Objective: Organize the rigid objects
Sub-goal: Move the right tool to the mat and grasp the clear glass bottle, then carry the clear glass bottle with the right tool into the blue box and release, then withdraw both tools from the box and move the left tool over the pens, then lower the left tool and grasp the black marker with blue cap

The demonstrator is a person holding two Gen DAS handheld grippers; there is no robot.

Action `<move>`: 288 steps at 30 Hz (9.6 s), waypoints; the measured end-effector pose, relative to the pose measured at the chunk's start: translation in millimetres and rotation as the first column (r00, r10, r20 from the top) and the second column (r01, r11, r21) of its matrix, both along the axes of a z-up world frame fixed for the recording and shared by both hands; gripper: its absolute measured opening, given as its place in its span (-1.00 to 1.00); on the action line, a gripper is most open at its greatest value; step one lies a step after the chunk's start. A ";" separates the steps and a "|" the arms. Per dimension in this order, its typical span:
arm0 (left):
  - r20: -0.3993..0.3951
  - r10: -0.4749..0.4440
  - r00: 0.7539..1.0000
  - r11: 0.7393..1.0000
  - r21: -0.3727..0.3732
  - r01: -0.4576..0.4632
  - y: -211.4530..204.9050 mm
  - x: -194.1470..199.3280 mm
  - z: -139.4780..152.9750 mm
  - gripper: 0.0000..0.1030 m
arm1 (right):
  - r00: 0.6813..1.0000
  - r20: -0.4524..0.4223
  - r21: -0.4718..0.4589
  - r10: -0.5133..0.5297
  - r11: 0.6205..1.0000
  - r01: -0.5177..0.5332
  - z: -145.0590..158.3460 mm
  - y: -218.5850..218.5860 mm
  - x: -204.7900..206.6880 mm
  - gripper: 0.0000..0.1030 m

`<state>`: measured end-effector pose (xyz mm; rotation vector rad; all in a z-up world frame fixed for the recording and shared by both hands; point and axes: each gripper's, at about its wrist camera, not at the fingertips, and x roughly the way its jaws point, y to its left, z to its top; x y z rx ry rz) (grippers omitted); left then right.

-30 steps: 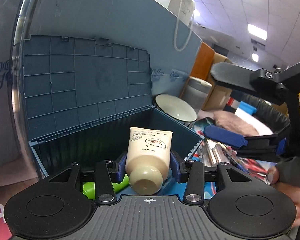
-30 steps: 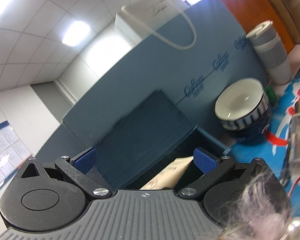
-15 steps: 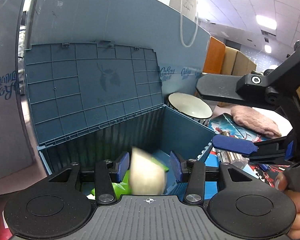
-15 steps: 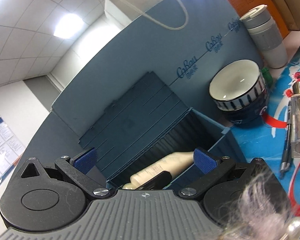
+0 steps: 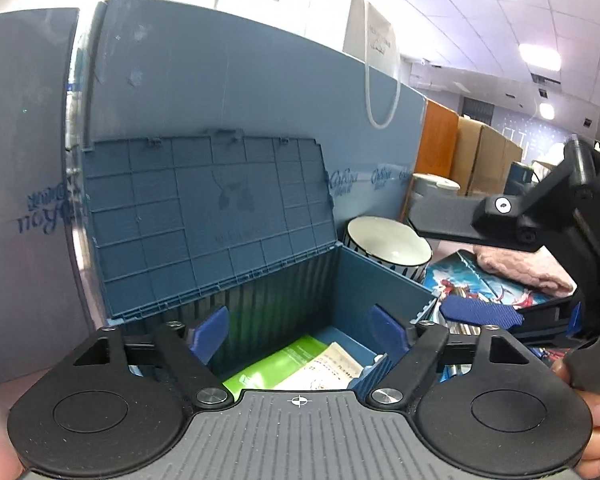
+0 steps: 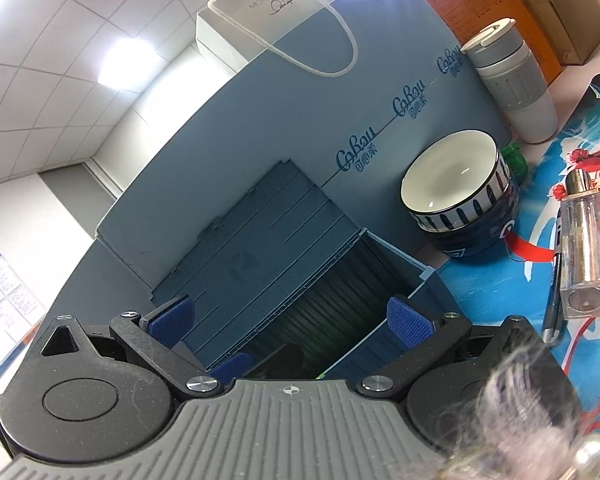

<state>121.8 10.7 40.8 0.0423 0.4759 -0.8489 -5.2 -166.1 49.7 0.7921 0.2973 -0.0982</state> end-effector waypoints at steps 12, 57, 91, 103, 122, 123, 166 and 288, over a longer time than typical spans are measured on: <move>0.022 0.133 0.991 0.981 -0.144 -0.128 35.9 -26.8 43.9 0.90 | 0.997 0.059 -0.003 -0.052 0.999 0.053 27.7 -13.2 -38.2 1.00; -0.194 -0.066 0.979 0.992 -0.120 0.043 -29.8 -53.4 7.6 0.96 | 0.962 -0.214 -0.151 -0.167 0.979 0.136 -11.8 -90.4 -59.6 1.00; -0.217 -0.041 0.975 0.979 -0.206 -0.005 -5.9 -36.1 14.7 0.98 | 0.882 -0.364 -0.165 -0.300 0.952 0.256 -43.3 -121.4 -23.4 0.09; -0.224 -0.025 0.974 0.980 -0.197 -0.020 -5.5 -29.4 12.0 0.98 | 0.812 -0.460 -0.325 -0.360 0.919 0.223 -57.4 -125.2 29.3 0.09; -0.095 0.142 0.985 0.980 -0.128 -0.153 12.6 -34.3 25.6 0.98 | 0.876 -0.321 -0.312 -0.360 0.913 0.261 -21.6 -103.5 -56.4 -0.33; -0.090 0.149 0.985 0.979 -0.125 -0.160 13.7 -34.3 26.9 0.98 | 0.883 -0.300 -0.329 -0.362 0.908 0.260 -14.5 -98.8 -61.2 -0.33; -0.220 0.233 0.947 0.940 -0.198 -0.277 62.5 2.4 15.0 0.98 | 0.983 -0.004 -0.885 0.181 0.456 -0.088 2.2 44.6 51.6 -0.33; -0.386 -0.211 0.898 0.971 0.019 0.237 -256.8 -95.1 -38.3 0.85 | 0.926 0.053 -0.119 -0.374 0.918 0.378 -41.2 -211.0 -225.7 0.90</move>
